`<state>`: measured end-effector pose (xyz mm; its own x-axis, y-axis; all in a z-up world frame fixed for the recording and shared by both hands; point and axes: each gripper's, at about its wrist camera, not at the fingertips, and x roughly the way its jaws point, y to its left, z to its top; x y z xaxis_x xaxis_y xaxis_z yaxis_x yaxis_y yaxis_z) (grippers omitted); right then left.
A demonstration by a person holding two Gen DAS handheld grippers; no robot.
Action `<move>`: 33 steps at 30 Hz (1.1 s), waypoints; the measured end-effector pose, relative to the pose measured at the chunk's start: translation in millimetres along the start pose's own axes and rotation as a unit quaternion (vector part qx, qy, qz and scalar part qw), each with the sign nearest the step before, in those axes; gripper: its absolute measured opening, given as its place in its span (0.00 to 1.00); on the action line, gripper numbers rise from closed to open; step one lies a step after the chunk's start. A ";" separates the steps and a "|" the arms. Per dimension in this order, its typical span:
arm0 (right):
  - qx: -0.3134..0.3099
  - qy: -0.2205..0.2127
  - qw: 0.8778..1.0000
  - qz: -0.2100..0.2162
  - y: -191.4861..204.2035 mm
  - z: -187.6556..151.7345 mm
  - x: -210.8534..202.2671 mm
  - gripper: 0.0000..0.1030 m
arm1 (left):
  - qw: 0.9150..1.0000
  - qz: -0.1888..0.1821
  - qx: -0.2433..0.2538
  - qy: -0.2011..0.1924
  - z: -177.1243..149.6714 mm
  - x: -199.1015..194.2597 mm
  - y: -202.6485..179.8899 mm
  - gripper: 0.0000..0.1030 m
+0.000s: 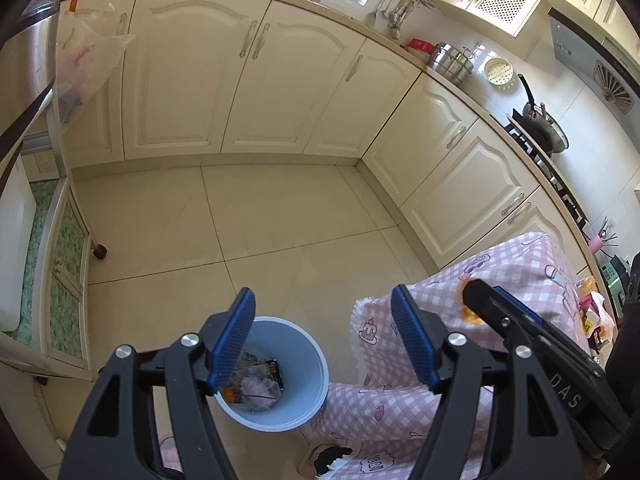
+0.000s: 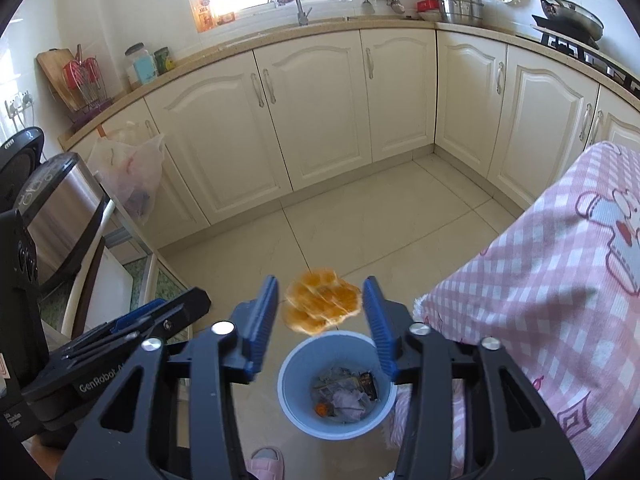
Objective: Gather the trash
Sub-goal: 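Carry the peel and orange slice over the blue bucket and open both tools, then move both open tools back over the table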
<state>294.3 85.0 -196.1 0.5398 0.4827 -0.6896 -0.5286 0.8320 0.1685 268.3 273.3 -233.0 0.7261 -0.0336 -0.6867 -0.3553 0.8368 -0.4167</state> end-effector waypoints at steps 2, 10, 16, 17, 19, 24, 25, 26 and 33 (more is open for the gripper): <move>0.000 -0.005 1.000 -0.005 -0.9 2.7 -3.5 0.52 | 1.000 -0.002 0.000 -0.001 1.8 -2.8 -1.9 0.67; 0.013 -0.045 0.998 -0.029 -29.4 7.3 -55.4 0.54 | 0.999 -0.036 0.030 -0.011 2.6 -24.8 -43.2 0.67; 0.034 -0.085 0.992 -0.084 -83.3 -1.4 -124.6 0.55 | 0.991 -0.088 0.098 -0.010 -11.7 -42.5 -121.6 0.68; 0.039 -0.092 0.990 -0.095 -93.5 -4.2 -136.6 0.56 | 0.989 -0.097 0.109 -0.008 -16.0 -44.5 -135.7 0.68; 0.049 -0.104 0.986 -0.118 -115.0 -10.9 -161.2 0.56 | 0.983 -0.119 0.140 -0.002 -27.4 -48.5 -172.2 0.68; 0.083 -0.125 0.972 -0.182 -175.5 -36.1 -219.1 0.60 | 0.963 -0.166 0.212 0.021 -62.1 -52.6 -250.5 0.68; 0.092 -0.126 0.968 -0.195 -188.6 -42.8 -229.2 0.60 | 0.955 -0.176 0.237 0.029 -72.9 -52.6 -273.3 0.68; 0.101 -0.127 0.965 -0.206 -199.7 -49.2 -237.0 0.60 | 0.949 -0.182 0.254 0.034 -80.5 -52.6 -287.5 0.68; 0.155 -0.119 0.949 -0.246 -269.3 -89.9 -273.2 0.62 | 0.905 -0.196 0.369 0.076 -138.4 -36.7 -381.6 0.68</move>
<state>230.3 -295.5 -116.4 0.8242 0.0328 -0.5654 0.0236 0.9955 0.0922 295.8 -120.4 -131.2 0.6016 -0.4348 -0.6701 0.4425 0.8798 -0.1737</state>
